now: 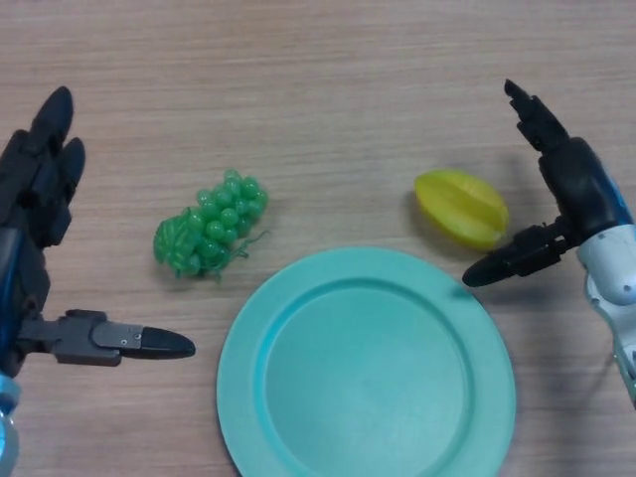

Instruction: Pick up the yellow starfruit and place it on the plate

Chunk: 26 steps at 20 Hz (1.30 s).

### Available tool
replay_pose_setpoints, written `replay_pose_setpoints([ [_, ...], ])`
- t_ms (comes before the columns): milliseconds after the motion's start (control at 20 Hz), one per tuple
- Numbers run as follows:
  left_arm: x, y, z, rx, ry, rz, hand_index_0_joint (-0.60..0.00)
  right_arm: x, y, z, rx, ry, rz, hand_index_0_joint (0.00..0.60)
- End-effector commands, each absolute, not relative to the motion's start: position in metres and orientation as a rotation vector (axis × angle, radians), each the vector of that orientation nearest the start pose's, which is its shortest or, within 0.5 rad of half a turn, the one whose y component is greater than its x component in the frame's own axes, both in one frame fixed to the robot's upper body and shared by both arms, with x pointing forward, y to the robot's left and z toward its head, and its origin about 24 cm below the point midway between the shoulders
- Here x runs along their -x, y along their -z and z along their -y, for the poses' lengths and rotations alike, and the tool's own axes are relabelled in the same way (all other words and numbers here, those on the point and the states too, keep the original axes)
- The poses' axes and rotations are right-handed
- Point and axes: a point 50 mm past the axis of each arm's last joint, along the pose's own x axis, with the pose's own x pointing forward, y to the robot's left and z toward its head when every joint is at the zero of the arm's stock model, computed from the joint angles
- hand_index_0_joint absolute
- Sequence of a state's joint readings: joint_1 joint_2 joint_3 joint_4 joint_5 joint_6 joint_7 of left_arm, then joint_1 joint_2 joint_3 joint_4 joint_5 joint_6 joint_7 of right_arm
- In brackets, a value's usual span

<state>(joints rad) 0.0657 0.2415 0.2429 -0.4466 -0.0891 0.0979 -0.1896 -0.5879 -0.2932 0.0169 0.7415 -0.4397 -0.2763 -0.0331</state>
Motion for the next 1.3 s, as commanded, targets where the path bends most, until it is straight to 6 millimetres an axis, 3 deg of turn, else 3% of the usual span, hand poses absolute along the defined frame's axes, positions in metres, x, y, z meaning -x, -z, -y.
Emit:
replay_pose_setpoints([
  [50,-0.216,-0.167,-0.232,-0.302,-0.043,0.481,0.000,-0.364,-0.130,0.188,0.691,-0.004,0.391,0.000],
  [200,-0.218,-0.167,-0.232,-0.309,-0.056,0.488,0.000,-0.366,-0.130,0.186,0.728,-0.007,0.405,0.000],
  [250,-0.219,-0.167,-0.233,-0.304,-0.055,0.487,0.000,-0.367,-0.129,0.185,0.735,-0.011,0.410,0.050],
  [300,-0.219,-0.167,-0.233,-0.304,-0.055,0.487,0.000,-0.367,-0.129,0.185,0.736,-0.013,0.408,0.151],
  [350,-0.219,-0.166,-0.233,-0.303,-0.055,0.485,0.000,-0.368,-0.129,0.184,0.739,-0.020,0.405,0.301],
  [400,-0.219,-0.166,-0.233,-0.301,-0.055,0.484,0.000,-0.369,-0.128,0.184,0.741,-0.025,0.403,0.400],
  [450,-0.220,-0.164,-0.235,-0.294,-0.057,0.479,0.000,-0.370,-0.126,0.182,0.745,-0.036,0.403,0.543],
  [500,-0.220,-0.164,-0.236,-0.291,-0.059,0.477,0.000,-0.371,-0.125,0.181,0.748,-0.040,0.406,0.600],
  [700,-0.221,-0.161,-0.240,-0.281,-0.060,0.467,0.000,-0.378,-0.120,0.175,0.846,-0.076,0.378,0.600],
  [850,-0.220,-0.160,-0.245,-0.288,-0.076,0.467,0.000,-0.378,-0.108,0.174,1.208,-0.128,0.405,0.600],
  [950,-0.219,-0.160,-0.247,-0.283,-0.084,0.468,0.000,-0.379,-0.111,0.177,1.286,-0.102,0.422,0.600],
  [1300,-0.221,-0.158,-0.245,-0.284,-0.088,0.479,0.000,-0.373,-0.138,0.185,1.068,-0.037,0.451,0.600],
])
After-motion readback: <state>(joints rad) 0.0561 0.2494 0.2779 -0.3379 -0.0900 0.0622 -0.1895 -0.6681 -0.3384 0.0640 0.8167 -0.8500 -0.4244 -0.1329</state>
